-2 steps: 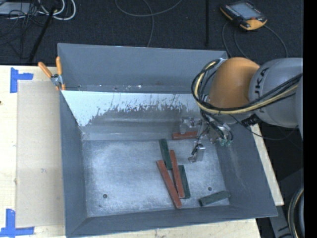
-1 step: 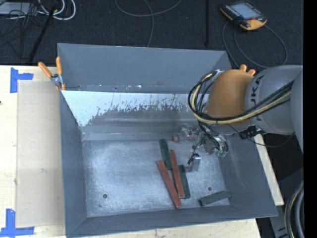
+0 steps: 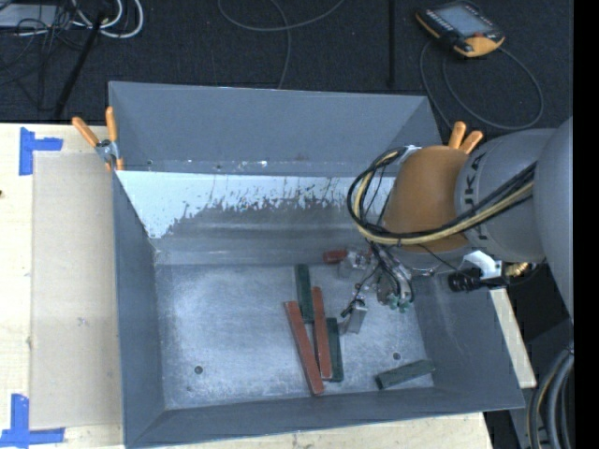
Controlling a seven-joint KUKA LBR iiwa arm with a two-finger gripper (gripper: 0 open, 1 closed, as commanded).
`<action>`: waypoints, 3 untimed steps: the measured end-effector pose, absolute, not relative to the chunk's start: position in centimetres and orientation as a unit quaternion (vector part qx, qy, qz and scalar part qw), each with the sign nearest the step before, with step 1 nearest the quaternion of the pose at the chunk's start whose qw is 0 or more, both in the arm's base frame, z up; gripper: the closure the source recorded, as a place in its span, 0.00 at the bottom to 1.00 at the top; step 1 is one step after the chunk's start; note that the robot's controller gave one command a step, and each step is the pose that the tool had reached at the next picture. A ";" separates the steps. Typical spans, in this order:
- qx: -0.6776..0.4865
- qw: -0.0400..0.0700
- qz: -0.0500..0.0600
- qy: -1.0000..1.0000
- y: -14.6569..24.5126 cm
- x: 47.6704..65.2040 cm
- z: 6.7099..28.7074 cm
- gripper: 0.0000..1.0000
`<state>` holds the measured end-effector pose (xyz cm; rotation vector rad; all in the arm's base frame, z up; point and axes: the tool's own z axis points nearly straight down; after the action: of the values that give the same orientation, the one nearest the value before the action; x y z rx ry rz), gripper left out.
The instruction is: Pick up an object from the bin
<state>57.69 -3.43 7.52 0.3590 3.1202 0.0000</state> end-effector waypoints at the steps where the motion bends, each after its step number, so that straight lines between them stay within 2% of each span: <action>1: 0.006 -0.001 0.000 1.000 -1.5 54.2 7.4 0.00; 2: -0.071 -0.001 0.000 0.997 0.3 53.8 7.4 0.00; 3: 0.061 -0.001 0.000 0.998 2.5 53.4 7.2 0.00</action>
Offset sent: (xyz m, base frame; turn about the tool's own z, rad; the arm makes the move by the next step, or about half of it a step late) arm -0.0382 0.0690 0.0013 -0.0207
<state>53.42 2.50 7.25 0.1926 3.1375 0.0000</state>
